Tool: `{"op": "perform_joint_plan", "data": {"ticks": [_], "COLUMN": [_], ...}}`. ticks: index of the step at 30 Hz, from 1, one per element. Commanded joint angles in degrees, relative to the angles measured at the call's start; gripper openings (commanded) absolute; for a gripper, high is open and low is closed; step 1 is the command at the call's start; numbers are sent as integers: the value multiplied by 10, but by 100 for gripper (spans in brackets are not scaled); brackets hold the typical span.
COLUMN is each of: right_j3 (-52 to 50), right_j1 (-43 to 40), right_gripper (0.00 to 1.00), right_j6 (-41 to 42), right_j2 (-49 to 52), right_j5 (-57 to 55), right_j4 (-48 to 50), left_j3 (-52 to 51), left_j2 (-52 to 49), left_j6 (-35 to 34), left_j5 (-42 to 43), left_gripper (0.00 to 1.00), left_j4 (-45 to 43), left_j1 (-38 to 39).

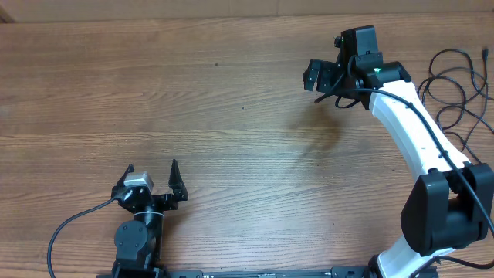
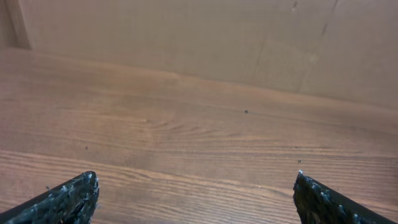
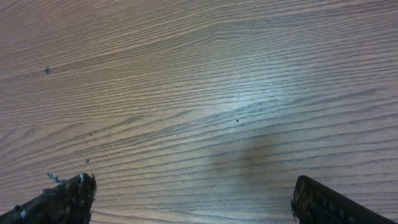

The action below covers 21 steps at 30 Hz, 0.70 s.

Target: Untangle cables

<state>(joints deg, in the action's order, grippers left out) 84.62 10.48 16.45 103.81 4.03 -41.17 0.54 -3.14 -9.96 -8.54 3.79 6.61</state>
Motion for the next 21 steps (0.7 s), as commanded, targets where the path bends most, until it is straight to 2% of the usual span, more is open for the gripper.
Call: {"op": "perform_joint_plan", "data": {"ticks": [1,13,21], "right_j3": [-3,-3,-3], "right_j1": [-2,-2,-2], "right_gripper": [100,100,100], "right_j6": [-2,-2,-2], "right_j2": [1,1,1], "right_j5": [-5,-5,-5], "right_j4": [3,3,3], "left_j3": [-2,-2,-2], "left_j2": [23,30,30], "left_j6": [38,102,101], "left_j5": [16,23,27], "left_gripper": [100,100,100], "left_j4": [3,4,4], "left_j1": [-4,-4,-5]}}
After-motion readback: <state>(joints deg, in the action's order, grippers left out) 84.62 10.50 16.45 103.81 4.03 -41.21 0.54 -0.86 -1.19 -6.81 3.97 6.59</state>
